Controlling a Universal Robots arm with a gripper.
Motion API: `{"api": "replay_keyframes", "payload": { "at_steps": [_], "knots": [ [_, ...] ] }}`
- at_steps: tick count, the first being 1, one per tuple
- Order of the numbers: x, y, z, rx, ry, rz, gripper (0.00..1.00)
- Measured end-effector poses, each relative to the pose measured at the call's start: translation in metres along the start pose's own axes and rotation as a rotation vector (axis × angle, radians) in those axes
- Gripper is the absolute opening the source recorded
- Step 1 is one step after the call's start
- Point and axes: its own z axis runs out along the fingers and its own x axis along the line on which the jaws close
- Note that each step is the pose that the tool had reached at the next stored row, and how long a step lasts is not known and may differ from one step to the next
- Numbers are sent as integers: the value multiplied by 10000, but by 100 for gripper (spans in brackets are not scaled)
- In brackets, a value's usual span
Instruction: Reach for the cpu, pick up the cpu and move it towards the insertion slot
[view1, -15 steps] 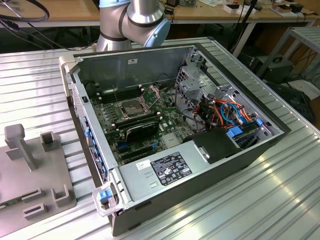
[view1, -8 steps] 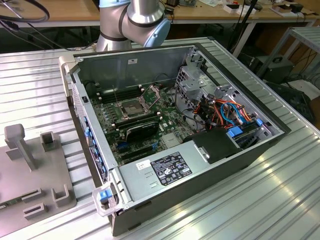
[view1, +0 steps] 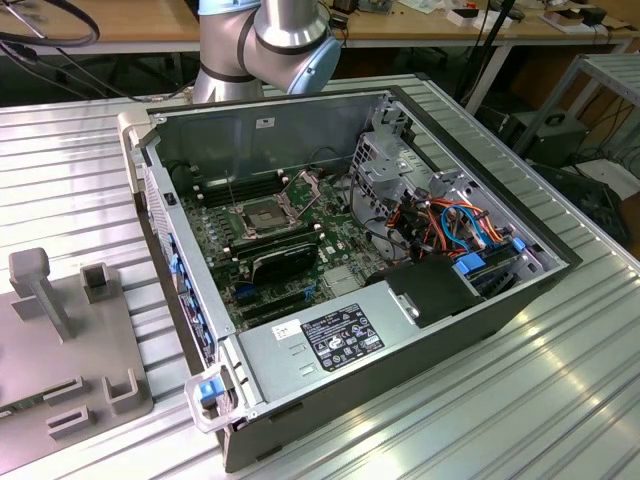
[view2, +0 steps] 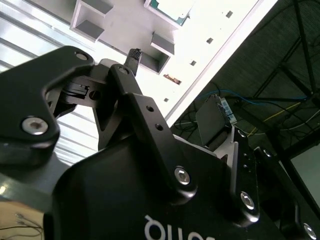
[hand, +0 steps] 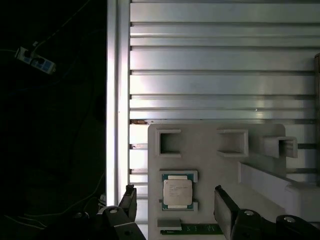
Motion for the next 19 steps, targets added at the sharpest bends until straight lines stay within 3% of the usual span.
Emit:
{"api": "replay_keyframes", "payload": {
  "at_steps": [19],
  "knots": [
    [1,-9,83,0,10,1,72]
  ]
}}
